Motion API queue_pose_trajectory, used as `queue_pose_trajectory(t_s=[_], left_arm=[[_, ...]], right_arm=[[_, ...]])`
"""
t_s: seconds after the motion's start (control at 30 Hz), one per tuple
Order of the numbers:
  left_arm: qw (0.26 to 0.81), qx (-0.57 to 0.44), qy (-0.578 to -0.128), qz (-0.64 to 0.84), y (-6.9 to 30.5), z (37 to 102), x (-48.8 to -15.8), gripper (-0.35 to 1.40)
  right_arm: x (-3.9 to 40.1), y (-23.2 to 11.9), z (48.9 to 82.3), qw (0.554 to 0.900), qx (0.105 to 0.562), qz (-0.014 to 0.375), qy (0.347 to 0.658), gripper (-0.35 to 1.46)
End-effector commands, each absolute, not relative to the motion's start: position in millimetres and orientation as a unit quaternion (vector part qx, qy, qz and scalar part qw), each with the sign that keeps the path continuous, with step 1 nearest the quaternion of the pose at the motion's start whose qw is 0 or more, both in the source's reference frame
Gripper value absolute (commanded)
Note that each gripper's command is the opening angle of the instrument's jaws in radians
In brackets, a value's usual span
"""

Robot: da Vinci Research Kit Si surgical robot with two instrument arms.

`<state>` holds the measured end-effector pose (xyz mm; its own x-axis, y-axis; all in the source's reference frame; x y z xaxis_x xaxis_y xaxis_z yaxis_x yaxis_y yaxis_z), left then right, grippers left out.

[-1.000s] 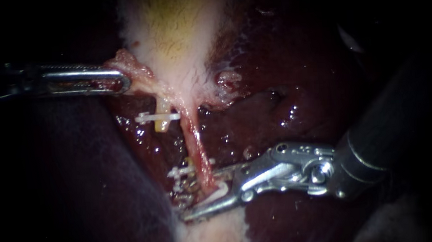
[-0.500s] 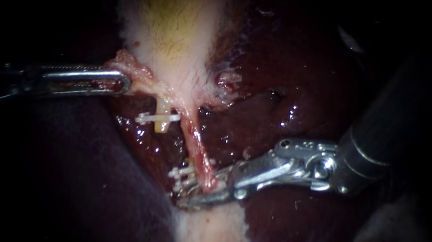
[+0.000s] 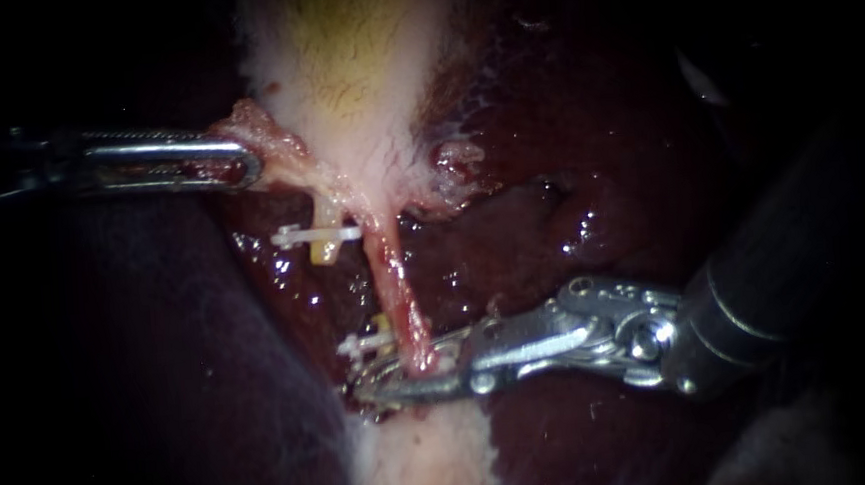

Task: Clipping first clip right tube

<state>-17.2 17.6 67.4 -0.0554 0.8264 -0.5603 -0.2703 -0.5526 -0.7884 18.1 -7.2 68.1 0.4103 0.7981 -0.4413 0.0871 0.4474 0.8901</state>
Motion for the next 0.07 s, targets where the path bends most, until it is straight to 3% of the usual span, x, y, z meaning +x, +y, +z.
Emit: queue_pose_trajectory(t_s=[0.03, 0.07], left_arm=[[0.402, -0.557, -0.249, 0.682, 17.7, 67.4, -17.3, -0.35], [0.402, -0.557, -0.249, 0.682, 17.7, 67.5, -17.3, -0.35]], right_arm=[[18.1, -7.2, 68.2, 0.702, 0.460, 0.253, 0.480, -0.35], [18.1, -7.2, 68.2, 0.702, 0.460, 0.253, 0.480, -0.35]])
